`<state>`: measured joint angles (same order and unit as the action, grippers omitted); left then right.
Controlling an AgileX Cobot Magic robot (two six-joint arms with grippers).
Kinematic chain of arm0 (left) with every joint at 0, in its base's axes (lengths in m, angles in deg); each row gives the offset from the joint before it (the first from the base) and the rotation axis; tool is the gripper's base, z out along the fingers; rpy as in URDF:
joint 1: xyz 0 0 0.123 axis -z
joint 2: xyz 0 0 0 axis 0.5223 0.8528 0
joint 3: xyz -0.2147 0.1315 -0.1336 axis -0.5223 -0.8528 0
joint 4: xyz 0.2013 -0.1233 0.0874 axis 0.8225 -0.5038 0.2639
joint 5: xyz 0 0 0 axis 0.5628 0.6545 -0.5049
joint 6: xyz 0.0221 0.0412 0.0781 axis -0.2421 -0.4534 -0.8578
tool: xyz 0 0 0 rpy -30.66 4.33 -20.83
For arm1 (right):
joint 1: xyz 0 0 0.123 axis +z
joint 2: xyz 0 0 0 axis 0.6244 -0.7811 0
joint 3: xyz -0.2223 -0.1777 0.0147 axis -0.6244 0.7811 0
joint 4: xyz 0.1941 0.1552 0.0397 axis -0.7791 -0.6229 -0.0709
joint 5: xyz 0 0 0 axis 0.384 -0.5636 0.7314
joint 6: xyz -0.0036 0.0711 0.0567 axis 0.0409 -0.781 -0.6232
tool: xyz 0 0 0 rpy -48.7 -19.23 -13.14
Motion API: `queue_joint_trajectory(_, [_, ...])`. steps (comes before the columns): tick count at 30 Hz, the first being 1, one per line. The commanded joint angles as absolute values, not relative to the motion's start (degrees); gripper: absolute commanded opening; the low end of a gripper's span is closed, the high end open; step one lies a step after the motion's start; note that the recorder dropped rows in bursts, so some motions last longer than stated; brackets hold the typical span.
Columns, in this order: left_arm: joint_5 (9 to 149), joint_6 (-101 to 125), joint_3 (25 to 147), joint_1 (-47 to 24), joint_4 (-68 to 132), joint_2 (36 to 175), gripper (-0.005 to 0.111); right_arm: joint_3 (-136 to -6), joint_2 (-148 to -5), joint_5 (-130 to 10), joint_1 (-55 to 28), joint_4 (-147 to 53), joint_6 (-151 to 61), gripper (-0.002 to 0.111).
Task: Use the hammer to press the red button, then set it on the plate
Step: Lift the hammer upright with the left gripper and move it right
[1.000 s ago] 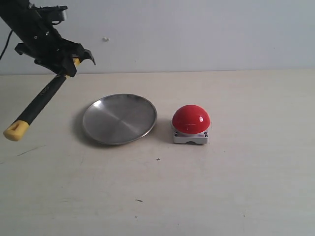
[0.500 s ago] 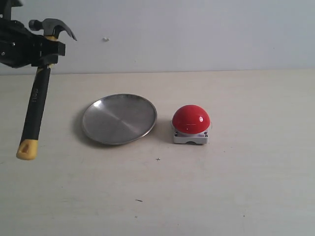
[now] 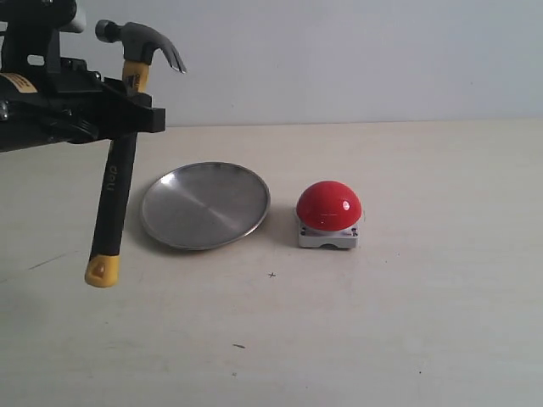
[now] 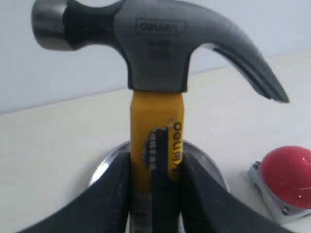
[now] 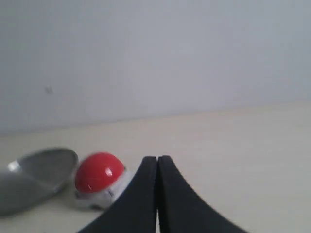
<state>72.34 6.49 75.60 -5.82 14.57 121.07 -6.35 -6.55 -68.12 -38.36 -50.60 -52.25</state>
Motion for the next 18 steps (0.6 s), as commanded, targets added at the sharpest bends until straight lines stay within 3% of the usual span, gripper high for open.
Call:
queue_joint_trajectory(1, [67.4,10.7,76.1,-5.5,14.9,120.0,0.000,-6.2,-6.2,-55.0,-38.3,-64.8,-54.2,0.000])
queue_joint_trajectory(5, [67.6,10.7,76.1,-5.5,16.6,120.0,0.000,-6.2,-6.2,-46.2,-38.3,-69.5,-62.0,0.000])
queue_joint_trajectory(9, [67.8,12.7,76.1,-5.4,17.9,120.0,0.000,-7.1,-6.6,-29.1,-38.3,-49.8,-76.6,0.000])
queue_joint_trajectory(13, [67.5,15.7,76.1,-5.4,17.9,120.0,0.000,-15.2,-12.5,-29.2,-38.3,-25.1,-95.1,0.000])
queue_joint_trajectory(18, [67.4,17.0,76.1,-5.4,17.9,120.0,0.000,-23.7,-30.2,-28.3,-38.3,-12.1,-101.7,0.000])
